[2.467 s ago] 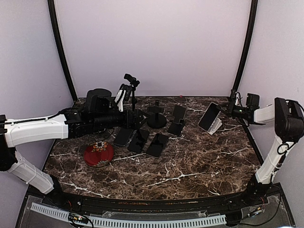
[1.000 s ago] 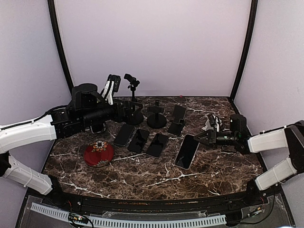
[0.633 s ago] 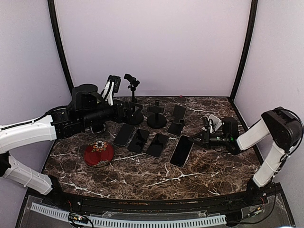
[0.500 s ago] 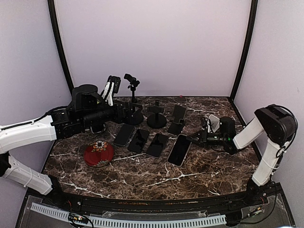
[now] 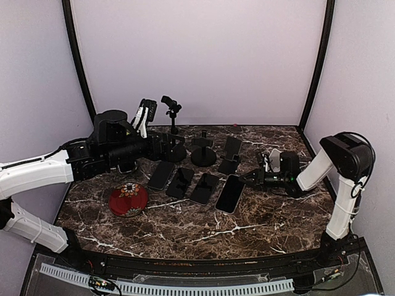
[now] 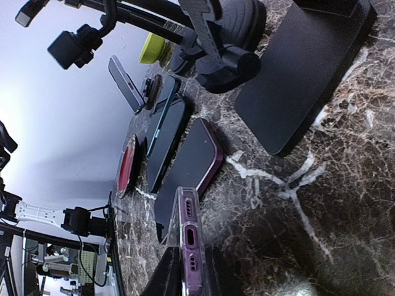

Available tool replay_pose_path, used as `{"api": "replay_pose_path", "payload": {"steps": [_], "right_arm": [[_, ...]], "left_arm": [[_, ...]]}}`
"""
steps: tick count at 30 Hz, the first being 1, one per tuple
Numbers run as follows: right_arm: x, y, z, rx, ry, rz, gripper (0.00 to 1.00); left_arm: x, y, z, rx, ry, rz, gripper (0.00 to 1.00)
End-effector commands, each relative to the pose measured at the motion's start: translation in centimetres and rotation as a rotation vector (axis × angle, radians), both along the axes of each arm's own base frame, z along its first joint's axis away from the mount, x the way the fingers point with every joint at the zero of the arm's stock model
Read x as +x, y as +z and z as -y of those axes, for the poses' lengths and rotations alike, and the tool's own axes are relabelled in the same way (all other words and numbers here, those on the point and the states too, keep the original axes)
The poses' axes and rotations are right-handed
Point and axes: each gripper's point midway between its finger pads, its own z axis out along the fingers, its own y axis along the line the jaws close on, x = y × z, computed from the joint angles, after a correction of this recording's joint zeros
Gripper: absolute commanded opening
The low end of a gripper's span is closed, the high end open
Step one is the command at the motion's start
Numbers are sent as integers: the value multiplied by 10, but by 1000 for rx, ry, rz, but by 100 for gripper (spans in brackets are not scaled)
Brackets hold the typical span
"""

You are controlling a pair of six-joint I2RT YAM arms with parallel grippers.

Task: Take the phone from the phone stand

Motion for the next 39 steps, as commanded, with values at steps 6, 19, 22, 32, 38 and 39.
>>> {"api": "replay_pose_path", "payload": {"steps": [6, 19, 22, 32, 38, 39], "right_arm": [[15, -22, -2, -106, 9, 31, 25], [32, -2, 19, -360, -47, 122, 63], [35, 13, 26, -416, -58, 161, 64], [37, 102, 89, -485, -257, 310, 64], [46, 105, 161, -499, -434, 294, 60], [50, 100, 170, -520, -452, 286, 59]], "left_arm": [[-3, 3, -5, 3, 6, 14, 99], [-3, 4, -4, -3, 4, 15, 99], [-3, 4, -3, -8, 0, 14, 99], [-4, 9, -1, -25, -11, 21, 99], [-4, 9, 1, -22, -19, 22, 99], [-4, 9, 2, -23, -22, 23, 99]]}}
